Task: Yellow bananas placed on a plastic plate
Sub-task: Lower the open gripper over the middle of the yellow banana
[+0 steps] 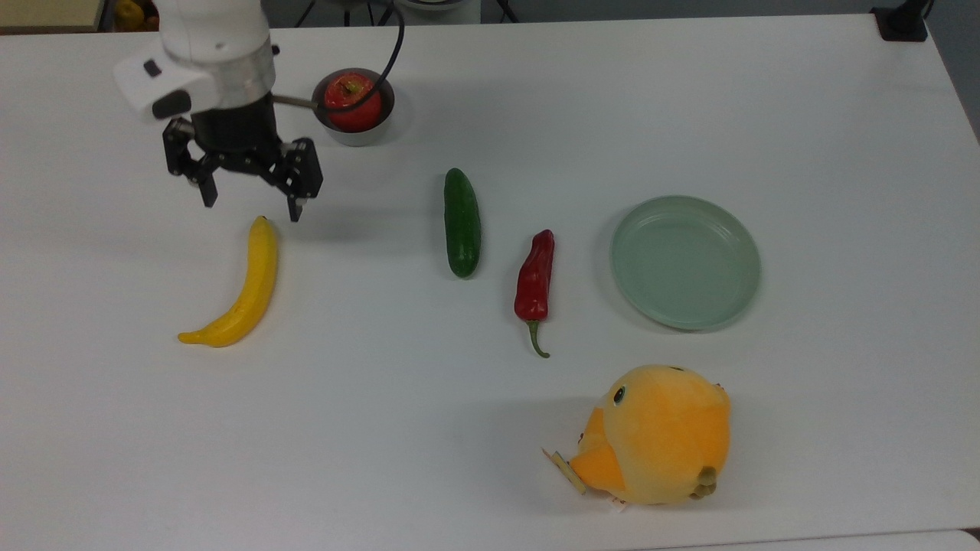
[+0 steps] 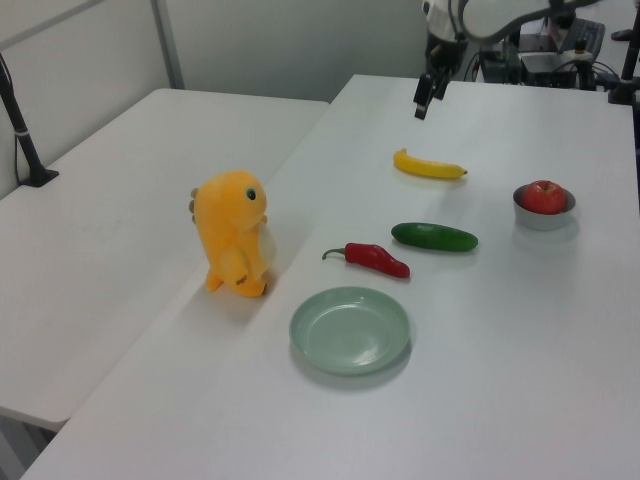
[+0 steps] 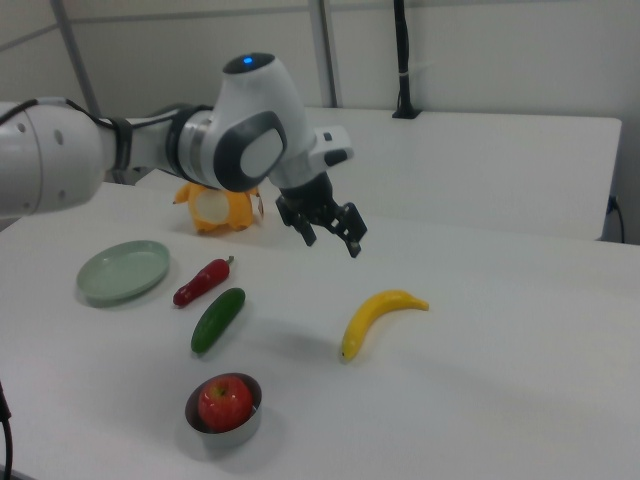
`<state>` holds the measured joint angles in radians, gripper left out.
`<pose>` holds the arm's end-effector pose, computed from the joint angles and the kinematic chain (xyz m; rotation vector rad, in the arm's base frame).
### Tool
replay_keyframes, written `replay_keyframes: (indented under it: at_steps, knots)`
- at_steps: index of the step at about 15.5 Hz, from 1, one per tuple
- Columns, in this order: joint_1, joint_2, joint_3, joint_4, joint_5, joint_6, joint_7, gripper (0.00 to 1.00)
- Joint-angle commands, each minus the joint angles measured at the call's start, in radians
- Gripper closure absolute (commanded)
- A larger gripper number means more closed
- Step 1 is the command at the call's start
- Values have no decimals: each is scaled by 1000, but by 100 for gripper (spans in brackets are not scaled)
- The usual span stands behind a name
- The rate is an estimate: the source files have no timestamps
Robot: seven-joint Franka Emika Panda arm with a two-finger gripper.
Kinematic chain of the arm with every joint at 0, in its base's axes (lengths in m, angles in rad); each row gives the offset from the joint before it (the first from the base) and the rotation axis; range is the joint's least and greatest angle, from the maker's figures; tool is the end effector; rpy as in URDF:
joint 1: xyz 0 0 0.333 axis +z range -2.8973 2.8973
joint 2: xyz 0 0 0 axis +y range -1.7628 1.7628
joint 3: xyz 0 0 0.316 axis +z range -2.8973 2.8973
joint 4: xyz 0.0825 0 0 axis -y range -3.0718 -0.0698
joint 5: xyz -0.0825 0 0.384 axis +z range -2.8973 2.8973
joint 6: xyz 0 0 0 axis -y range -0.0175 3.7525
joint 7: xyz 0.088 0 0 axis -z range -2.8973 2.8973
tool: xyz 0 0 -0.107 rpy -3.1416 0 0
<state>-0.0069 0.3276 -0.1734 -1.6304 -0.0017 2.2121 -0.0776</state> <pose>0.6693 -0.1087 0.4585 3.0269 -0.1296 0.3802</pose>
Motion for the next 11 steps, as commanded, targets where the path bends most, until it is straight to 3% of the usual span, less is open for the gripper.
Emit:
replay_keyframes:
  at_steps: [1,11]
  knots:
    - [-16,57,-5,3,9,55,-36,0]
    - [-44,209,-1,0,2,184,-79,0]
